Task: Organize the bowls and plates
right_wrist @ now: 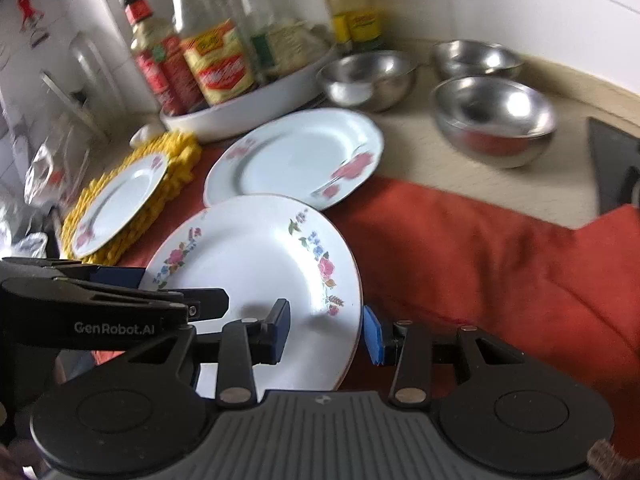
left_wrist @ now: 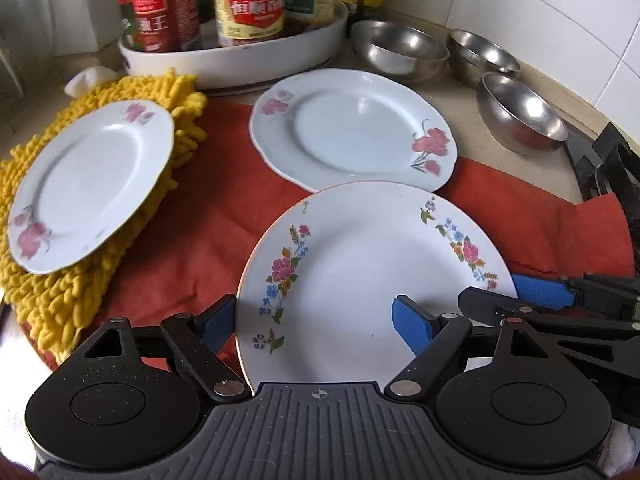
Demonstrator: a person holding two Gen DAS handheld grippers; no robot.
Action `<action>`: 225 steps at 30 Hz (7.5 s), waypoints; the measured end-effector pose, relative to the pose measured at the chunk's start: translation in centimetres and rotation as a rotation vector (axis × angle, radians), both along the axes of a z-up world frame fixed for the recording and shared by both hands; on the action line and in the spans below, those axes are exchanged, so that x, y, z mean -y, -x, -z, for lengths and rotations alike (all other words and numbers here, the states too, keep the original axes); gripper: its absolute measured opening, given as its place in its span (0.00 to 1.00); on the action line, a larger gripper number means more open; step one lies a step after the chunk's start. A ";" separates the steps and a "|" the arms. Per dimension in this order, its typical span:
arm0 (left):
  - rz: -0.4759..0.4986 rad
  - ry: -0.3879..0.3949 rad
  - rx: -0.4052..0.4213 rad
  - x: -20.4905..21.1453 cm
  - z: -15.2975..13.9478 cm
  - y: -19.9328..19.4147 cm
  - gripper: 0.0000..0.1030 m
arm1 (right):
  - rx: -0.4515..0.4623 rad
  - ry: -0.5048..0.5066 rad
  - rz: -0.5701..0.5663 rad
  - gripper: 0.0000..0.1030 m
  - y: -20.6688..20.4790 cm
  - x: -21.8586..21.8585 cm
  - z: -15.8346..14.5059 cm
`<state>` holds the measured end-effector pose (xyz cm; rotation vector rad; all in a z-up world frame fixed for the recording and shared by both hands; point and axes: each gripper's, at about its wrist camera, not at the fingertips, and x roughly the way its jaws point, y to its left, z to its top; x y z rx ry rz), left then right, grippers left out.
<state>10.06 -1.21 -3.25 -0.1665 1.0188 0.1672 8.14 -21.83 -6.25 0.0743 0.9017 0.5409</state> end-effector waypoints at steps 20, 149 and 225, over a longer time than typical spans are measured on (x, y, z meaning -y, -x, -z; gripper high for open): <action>0.294 0.033 -0.040 -2.6 0.0 -1.3 0.87 | -0.120 0.098 0.042 0.43 1.7 -1.9 -1.0; 0.274 -0.044 0.009 -2.9 1.8 -13.2 0.96 | -0.046 -0.011 0.159 0.47 -13.0 -3.2 -0.3; 0.155 -0.026 0.126 -0.6 -2.6 -0.2 0.90 | -0.078 -0.137 0.089 0.42 -2.0 1.3 -4.9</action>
